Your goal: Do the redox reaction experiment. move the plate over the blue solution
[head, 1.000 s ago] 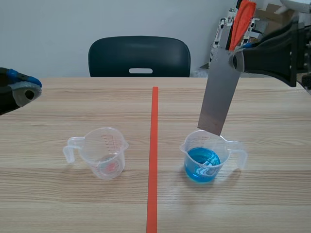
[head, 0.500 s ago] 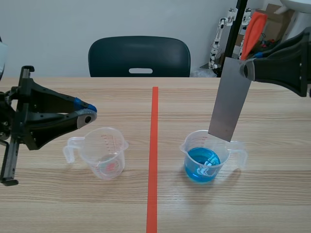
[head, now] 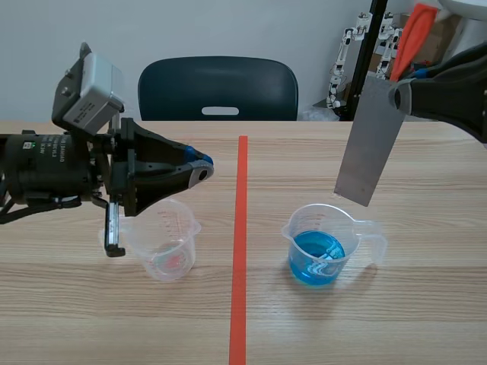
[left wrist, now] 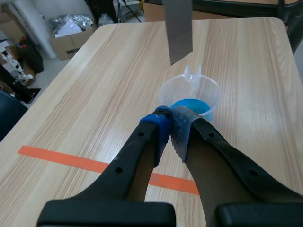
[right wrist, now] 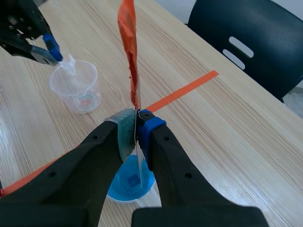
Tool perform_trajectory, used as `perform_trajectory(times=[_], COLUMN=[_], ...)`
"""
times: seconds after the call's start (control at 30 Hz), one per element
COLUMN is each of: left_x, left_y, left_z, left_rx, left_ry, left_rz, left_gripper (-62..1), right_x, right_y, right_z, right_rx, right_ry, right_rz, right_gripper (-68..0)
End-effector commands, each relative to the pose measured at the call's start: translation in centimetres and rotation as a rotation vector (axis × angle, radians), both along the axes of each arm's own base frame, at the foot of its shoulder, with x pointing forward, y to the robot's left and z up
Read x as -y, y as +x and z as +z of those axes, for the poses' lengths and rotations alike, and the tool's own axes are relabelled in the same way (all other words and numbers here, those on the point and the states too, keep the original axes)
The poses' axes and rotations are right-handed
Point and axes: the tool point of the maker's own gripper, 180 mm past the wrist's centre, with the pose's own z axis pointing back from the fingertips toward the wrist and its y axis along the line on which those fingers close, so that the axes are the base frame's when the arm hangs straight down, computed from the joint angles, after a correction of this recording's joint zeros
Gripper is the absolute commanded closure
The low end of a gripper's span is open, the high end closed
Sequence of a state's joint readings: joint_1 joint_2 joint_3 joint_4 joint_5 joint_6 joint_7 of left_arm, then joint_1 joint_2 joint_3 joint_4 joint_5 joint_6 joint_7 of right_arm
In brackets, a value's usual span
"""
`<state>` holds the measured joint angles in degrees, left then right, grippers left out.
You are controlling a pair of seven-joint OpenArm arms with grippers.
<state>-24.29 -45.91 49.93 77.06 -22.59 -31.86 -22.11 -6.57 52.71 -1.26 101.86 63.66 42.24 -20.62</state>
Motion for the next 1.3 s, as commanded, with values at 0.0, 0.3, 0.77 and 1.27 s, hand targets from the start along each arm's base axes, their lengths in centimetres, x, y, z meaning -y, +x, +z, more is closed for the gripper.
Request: perform_trajectory(times=[0.0,0.3,0.77,1.27], left_x=[0.4,2.1,4.6,5.8], left_y=[0.2,1.2,1.9,1.7], left_z=[0.7,0.4,-0.1,-1.0], left_rx=[-0.001,-0.012,-0.023,-0.023], left_ry=[-0.03,-0.04,-0.016,0.023], left_rz=[-0.016,-0.046,-0.089,-0.106], left_gripper=[-2.6,-2.6,-2.6,-2.7], right_x=[-0.8,-1.5,-1.9,-1.9], right_y=[-0.3,-0.7,-1.6,-1.6], right_z=[1.5,1.8,1.0,1.0], right_rx=[0.039,0.046,0.002,0.001], right_ry=[0.02,0.021,0.019,0.019], right_rz=[0.033,0.054,0.069,0.069], right_gripper=[-0.6,-0.6,-0.6,-0.6])
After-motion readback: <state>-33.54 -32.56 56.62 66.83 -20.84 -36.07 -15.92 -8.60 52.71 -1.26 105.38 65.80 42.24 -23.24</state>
